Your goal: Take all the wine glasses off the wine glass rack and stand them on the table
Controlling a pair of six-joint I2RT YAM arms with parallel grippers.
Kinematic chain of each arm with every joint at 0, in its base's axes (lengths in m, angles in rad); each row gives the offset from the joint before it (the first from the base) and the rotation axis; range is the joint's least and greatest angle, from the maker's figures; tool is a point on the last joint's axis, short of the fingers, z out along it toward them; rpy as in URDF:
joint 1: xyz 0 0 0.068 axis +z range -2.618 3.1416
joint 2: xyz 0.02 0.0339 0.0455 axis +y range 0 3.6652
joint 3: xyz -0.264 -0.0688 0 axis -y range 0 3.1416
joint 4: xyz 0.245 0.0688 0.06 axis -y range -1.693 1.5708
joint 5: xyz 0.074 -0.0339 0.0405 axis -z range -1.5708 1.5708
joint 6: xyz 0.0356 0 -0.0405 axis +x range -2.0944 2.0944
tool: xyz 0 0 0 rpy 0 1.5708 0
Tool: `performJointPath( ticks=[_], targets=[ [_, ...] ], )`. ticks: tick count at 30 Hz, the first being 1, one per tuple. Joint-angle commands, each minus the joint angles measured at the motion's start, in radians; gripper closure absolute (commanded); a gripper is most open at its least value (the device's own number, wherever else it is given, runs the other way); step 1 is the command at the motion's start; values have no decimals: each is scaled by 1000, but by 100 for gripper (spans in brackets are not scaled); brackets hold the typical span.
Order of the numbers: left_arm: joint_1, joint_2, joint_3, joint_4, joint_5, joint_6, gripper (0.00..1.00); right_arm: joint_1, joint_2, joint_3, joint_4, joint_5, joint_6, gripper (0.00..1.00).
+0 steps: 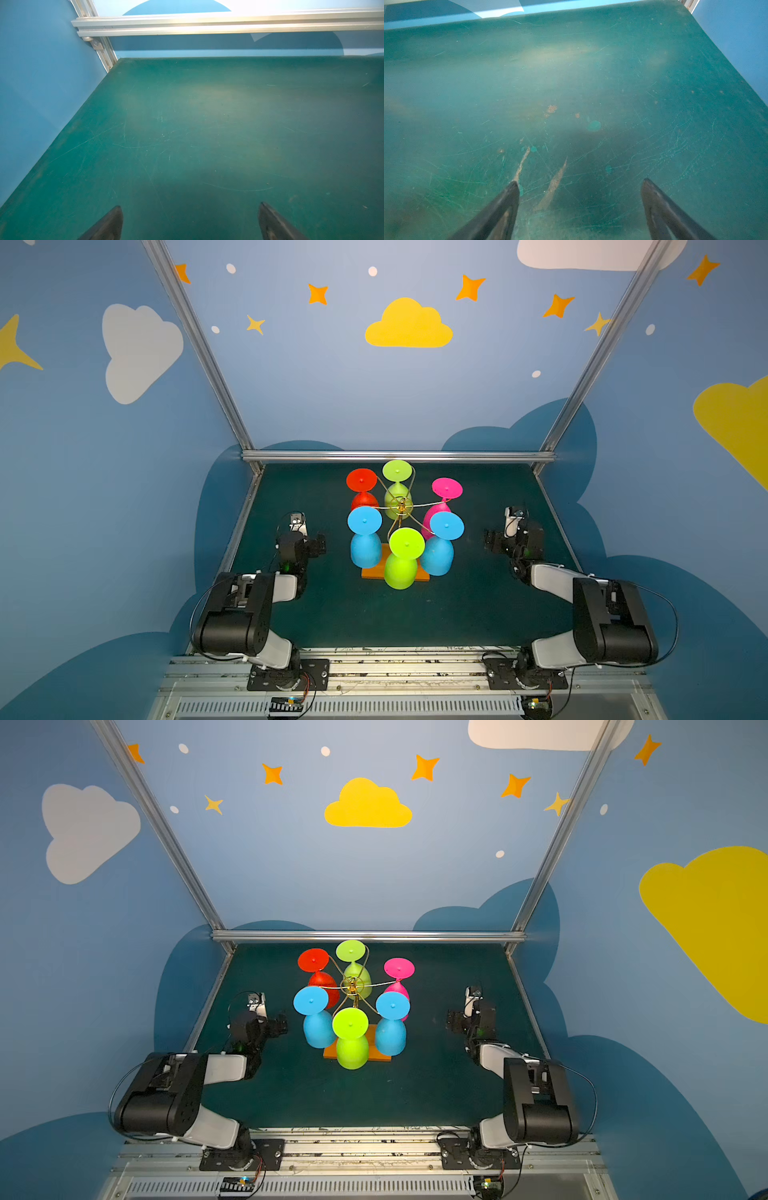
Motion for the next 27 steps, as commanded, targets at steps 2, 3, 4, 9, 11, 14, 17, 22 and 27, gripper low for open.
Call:
performJointPath(
  ticks=[2, 3, 4, 9, 11, 14, 17, 22, 27],
  targets=[
    [0, 4, 20, -5, -4, -5, 0, -2, -2, 10, -11, 0, 8, 10],
    [-1, 4, 20, -5, -5, -6, 0, -3, -1, 10, -11, 0, 8, 10],
    [-1, 4, 19, -6, -5, -6, 0, -3, -1, 12, -11, -2, 10, 10],
    [-1, 4, 20, -5, -4, -6, 0, -5, -1, 12, -11, -6, 11, 10],
    [-1, 4, 21, -5, -5, -6, 0, -5, -1, 12, -11, -6, 11, 10],
    [0, 4, 20, -4, -5, -6, 0, -5, -1, 12, -11, -6, 11, 10],
    [0, 4, 20, -6, -4, -6, 0, -5, 0, 12, -11, -8, 12, 10],
    [-1, 5, 21, -6, -4, -6, 0, -15, 0, 12, -14, -26, 14, 10],
    [0, 5, 20, -6, -4, -7, 0, -16, 0, 12, -13, -26, 13, 10]
  ],
)
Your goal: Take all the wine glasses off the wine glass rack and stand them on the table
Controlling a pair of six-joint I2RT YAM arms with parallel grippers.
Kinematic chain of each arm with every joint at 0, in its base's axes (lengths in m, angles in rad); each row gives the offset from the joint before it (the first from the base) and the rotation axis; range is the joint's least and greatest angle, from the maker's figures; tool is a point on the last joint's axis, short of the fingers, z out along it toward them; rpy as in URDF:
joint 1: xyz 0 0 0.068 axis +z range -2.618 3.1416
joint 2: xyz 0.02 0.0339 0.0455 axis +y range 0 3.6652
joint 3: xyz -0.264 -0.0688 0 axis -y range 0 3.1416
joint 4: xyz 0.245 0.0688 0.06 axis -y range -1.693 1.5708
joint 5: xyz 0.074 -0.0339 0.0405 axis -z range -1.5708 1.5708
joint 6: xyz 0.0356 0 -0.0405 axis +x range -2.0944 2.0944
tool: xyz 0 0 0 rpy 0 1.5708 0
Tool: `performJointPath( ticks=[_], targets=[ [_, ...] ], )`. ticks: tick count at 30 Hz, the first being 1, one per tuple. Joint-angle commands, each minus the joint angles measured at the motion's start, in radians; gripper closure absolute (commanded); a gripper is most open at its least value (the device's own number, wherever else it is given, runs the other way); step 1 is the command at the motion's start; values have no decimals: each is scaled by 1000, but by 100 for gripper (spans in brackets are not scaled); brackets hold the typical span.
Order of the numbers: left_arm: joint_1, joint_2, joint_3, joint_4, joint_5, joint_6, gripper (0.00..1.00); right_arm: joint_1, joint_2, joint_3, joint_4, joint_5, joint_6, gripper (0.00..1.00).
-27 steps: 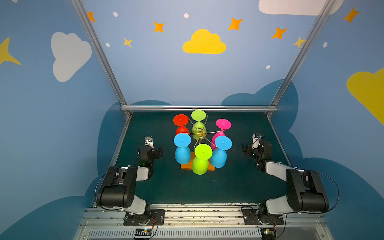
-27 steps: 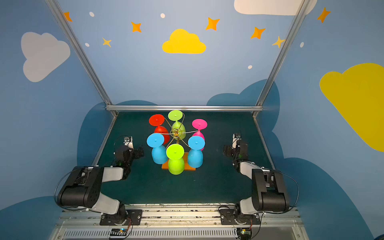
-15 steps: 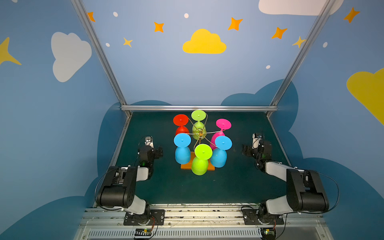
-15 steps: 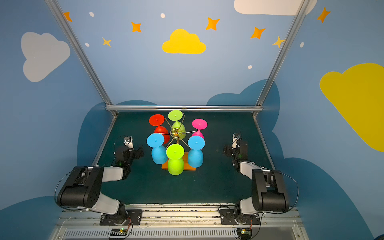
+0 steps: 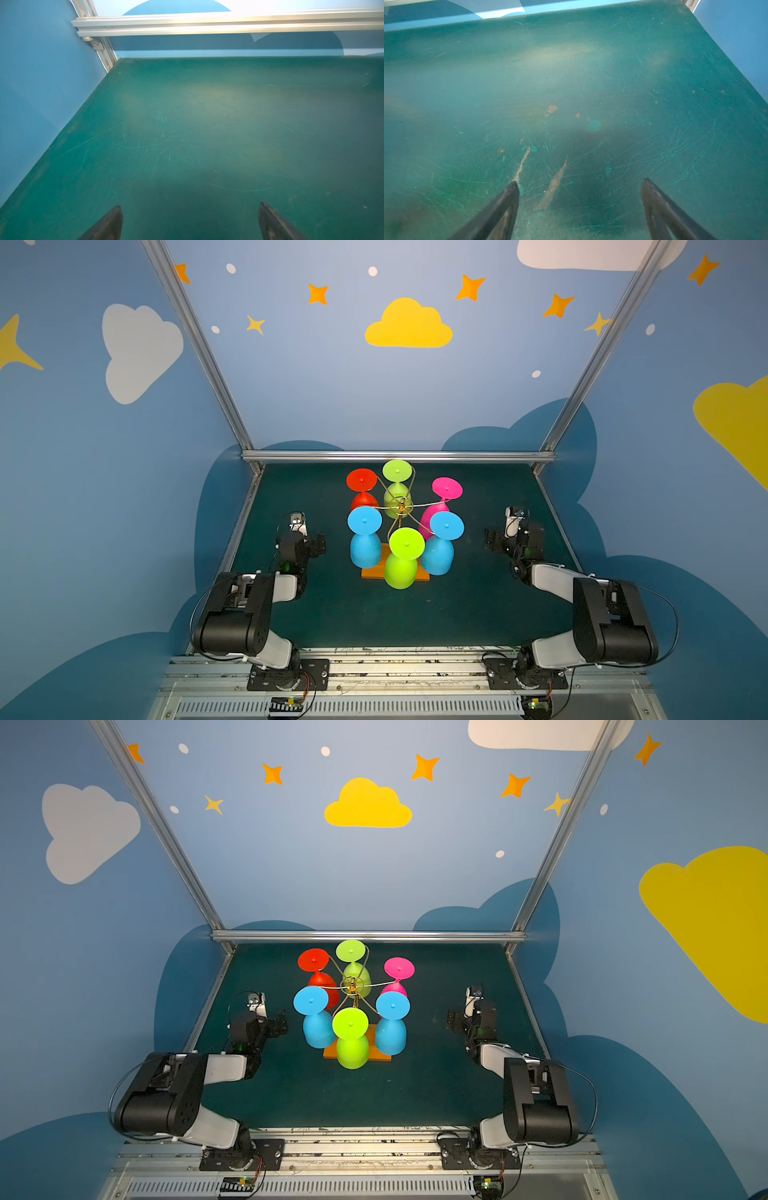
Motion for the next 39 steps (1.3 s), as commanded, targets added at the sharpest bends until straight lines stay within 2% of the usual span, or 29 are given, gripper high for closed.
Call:
performJointPath(
  ticks=[1, 6, 7, 9, 10, 12, 15, 17, 20, 23, 26, 30, 35, 39],
  targets=[
    [0, 5, 21, -7, -5, -8, 0, -4, 0, 12, -14, -11, 13, 10],
    [1, -7, 18, 29, 44, 6, 0, -3, -21, 19, -38, 9, 17, 10],
    [-4, -28, 37, -16, 58, 26, 0, -3, -38, 39, -78, 24, 24, 10],
    [-6, -121, 118, -253, 81, 34, 0, -3, -81, 111, -225, 57, 41, 10],
    [-7, -157, 170, -384, 58, 20, 0, -3, -110, 155, -309, 78, 59, 10],
    [-4, -225, 207, -480, -38, -65, 0, -4, -168, 246, -450, 91, 129, 10],
    [3, -360, 215, -557, -75, -145, 0, -12, -271, 322, -577, 47, 313, 10],
    [8, -445, 212, -591, -107, -252, 0, -21, -348, 316, -600, 21, 393, 10],
    [40, -568, 199, -586, -81, -353, 0, -46, -465, 264, -536, -89, 486, 10],
    [78, -643, 206, -517, -26, -346, 0, -47, -586, 213, -426, -177, 548, 12],
    [105, -648, 280, -528, 30, -311, 0, -47, -638, 267, -452, -259, 609, 16],
    [112, -578, 364, -533, 178, -233, 0, -45, -564, 378, -492, -456, 681, 16],
    [121, -528, 366, -539, 263, -336, 3, -21, -368, 519, -528, -700, 724, 20],
    [128, -562, 357, -550, 317, -341, 3, 12, -244, 595, -496, -836, 798, 27]
  ],
)
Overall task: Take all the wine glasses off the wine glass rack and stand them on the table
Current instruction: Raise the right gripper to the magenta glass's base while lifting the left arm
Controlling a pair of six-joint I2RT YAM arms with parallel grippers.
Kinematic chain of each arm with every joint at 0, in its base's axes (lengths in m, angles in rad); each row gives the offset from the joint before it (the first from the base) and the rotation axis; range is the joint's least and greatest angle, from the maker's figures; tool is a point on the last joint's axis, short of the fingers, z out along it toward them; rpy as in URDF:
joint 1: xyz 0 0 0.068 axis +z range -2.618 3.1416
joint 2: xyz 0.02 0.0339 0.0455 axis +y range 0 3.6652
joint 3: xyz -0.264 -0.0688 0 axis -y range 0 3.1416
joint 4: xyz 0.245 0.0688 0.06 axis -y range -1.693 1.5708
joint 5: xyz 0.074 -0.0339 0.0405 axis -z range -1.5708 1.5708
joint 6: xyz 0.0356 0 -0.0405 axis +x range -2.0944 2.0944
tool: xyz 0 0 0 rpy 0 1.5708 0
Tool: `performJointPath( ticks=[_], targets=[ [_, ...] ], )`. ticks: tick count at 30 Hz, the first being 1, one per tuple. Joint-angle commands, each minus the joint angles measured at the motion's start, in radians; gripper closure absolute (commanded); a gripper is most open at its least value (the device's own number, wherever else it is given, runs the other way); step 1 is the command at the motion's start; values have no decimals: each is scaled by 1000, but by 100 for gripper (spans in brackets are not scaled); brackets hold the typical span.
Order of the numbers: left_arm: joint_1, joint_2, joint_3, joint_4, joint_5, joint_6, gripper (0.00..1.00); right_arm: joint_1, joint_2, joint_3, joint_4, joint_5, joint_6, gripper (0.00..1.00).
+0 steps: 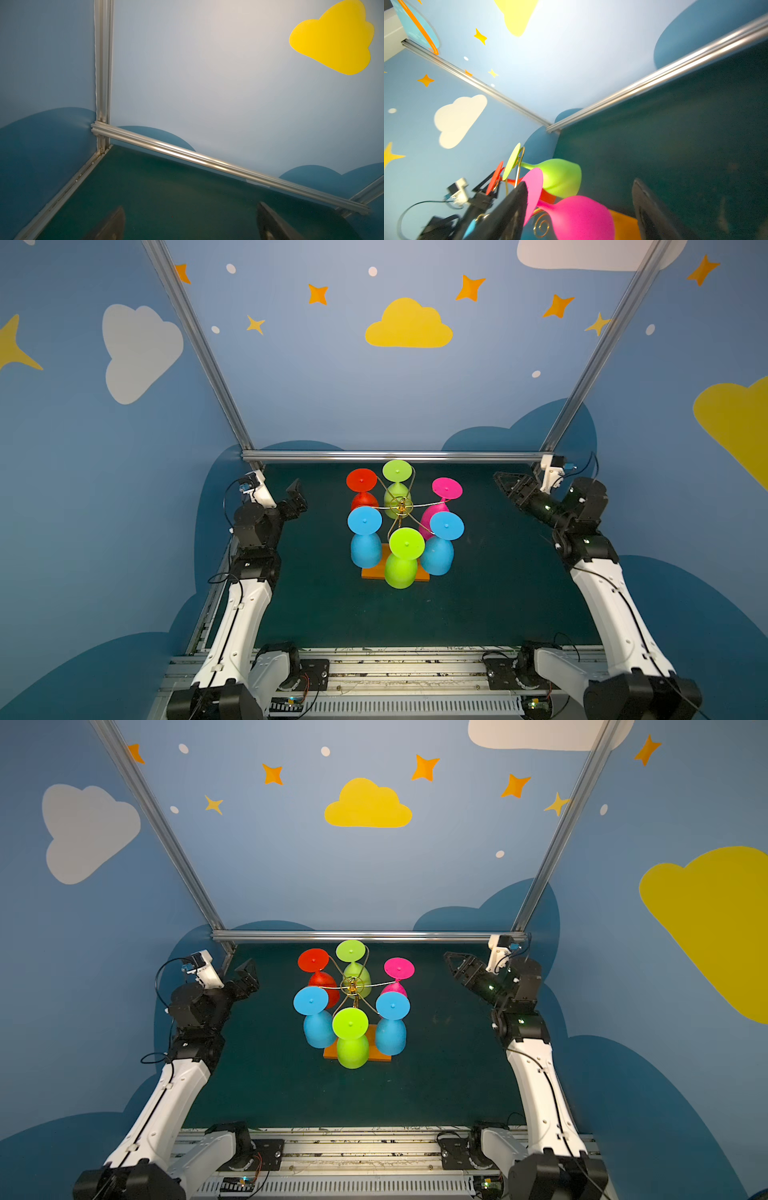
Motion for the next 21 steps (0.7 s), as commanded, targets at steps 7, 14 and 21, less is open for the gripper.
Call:
performJointPath(
  ticks=[7, 14, 21],
  targets=[
    [9, -67, 2, -34, 77, -3, 0, 109, 149, 125, 30, -221, 106, 34],
    [11, -77, -4, -30, 77, -14, 0, 148, 172, 122, 90, -235, 168, 42],
    [10, -87, -6, -31, 78, -17, 0, 180, 182, 121, 69, -213, 164, 47]
  ],
)
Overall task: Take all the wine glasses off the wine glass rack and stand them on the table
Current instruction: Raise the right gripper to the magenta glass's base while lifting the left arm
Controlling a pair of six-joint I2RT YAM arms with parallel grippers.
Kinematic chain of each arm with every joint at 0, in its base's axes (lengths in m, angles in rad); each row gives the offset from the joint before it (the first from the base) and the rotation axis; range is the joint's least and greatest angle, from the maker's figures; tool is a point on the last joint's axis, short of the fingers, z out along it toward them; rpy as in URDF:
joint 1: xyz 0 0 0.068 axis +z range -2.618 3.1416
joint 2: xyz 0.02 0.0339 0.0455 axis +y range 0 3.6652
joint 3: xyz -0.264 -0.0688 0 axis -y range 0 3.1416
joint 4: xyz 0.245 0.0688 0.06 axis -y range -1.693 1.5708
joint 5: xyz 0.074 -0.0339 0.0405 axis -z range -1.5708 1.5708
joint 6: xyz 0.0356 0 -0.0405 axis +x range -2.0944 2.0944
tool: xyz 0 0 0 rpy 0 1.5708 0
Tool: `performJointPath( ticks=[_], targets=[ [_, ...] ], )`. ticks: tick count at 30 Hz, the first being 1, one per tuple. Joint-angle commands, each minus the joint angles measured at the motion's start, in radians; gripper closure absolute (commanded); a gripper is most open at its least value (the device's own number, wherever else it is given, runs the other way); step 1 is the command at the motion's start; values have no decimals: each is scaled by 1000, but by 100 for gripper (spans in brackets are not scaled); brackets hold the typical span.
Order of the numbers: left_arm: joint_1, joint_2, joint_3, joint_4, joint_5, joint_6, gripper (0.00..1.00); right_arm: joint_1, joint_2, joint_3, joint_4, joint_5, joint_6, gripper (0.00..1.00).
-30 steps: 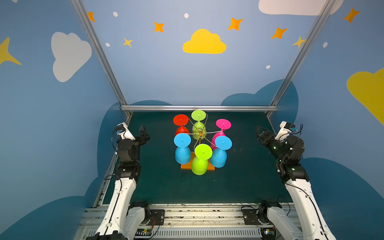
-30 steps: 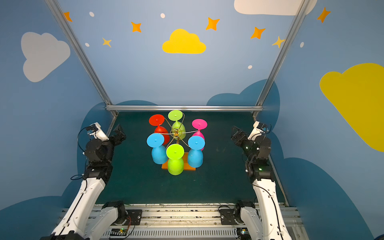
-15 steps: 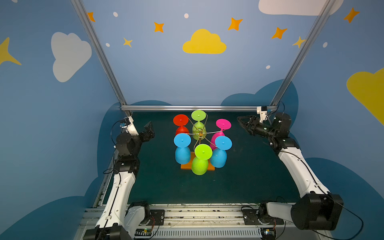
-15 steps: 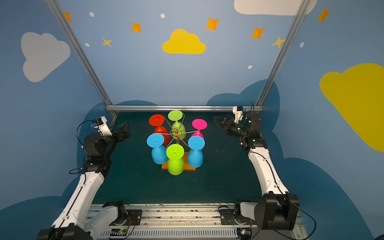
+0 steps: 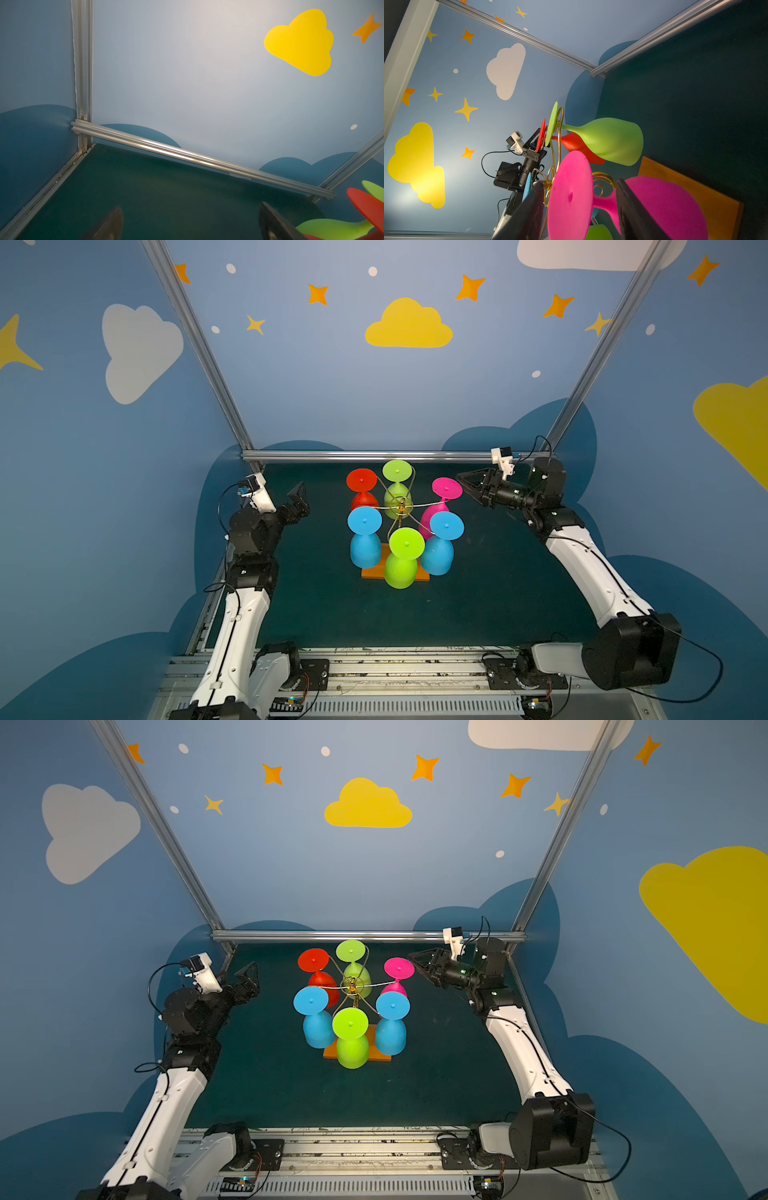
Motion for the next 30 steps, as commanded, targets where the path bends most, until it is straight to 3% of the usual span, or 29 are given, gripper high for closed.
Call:
performJointPath(
  ticks=[1, 6, 11, 20, 30],
  targets=[
    [5, -19, -6, 2, 8, -4, 0, 15, 11, 23, 12, 5, 0, 49],
    [5, -25, -8, 3, 8, -4, 0, 22, 15, 4, 41, 10, 25, 58],
    [6, -27, -9, 2, 7, -7, 0, 22, 11, 0, 46, 17, 36, 76],
    [5, -31, -9, 1, 5, -8, 0, 20, 5, -17, 92, 12, 89, 100],
    [5, -30, -11, 1, 4, -8, 0, 14, -29, -37, 175, -1, 181, 100]
  ],
)
